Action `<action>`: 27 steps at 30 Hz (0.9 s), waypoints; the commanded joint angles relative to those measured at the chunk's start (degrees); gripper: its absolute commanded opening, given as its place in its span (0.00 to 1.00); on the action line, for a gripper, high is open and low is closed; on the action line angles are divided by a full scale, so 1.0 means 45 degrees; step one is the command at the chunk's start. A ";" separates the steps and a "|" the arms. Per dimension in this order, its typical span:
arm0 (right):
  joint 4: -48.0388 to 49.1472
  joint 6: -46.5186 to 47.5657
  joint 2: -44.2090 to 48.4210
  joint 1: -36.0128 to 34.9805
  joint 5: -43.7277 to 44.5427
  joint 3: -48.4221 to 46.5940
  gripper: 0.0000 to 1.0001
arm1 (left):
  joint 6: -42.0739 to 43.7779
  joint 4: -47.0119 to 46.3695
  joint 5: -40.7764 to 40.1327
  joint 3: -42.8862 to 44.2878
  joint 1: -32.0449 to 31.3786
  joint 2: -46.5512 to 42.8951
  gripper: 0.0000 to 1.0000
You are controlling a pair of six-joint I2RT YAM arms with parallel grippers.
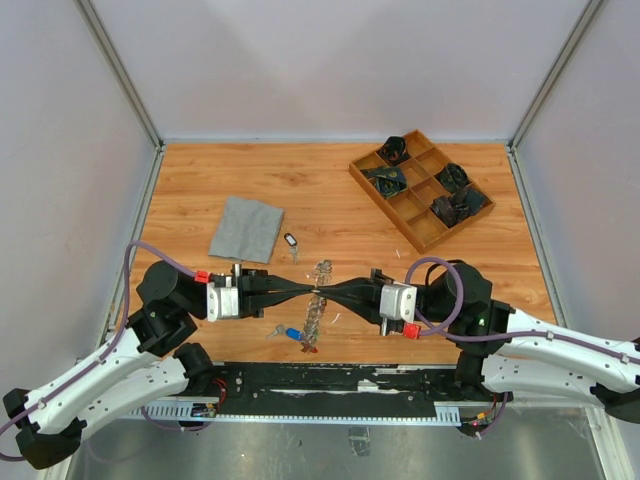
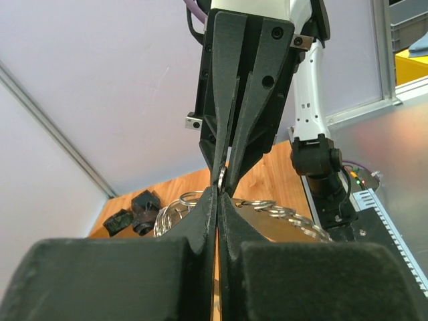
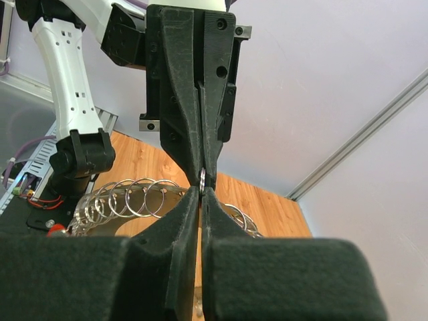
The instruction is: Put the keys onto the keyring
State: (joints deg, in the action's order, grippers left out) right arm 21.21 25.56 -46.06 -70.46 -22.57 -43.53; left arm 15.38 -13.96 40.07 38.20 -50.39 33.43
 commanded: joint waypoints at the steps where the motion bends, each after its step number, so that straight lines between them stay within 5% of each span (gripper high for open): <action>1: -0.0433 0.0490 -0.0018 -0.0103 -0.0217 -0.0693 0.09 | 0.0462 0.0580 -0.0213 0.0529 -0.0071 0.0233 0.00; 5: -0.2495 0.1396 -0.0008 -0.0105 0.0572 -0.1222 0.20 | 0.1356 0.2009 -0.0410 0.1052 -0.0071 0.0414 0.00; 15: -0.5802 0.2293 -0.0224 -0.0101 0.2465 -0.1918 0.26 | 0.3165 0.5949 -0.1925 0.2714 -0.0071 0.1531 0.01; 27: -0.6241 0.2378 -0.0938 -0.0105 0.3157 -0.2179 0.27 | 0.4382 0.7990 -0.2084 0.3672 -0.0071 0.2399 0.01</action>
State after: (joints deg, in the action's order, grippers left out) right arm -6.48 35.81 -50.30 -70.46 -10.37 -51.57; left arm 32.75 21.28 30.74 51.62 -50.39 44.53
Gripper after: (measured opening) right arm 0.278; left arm 0.011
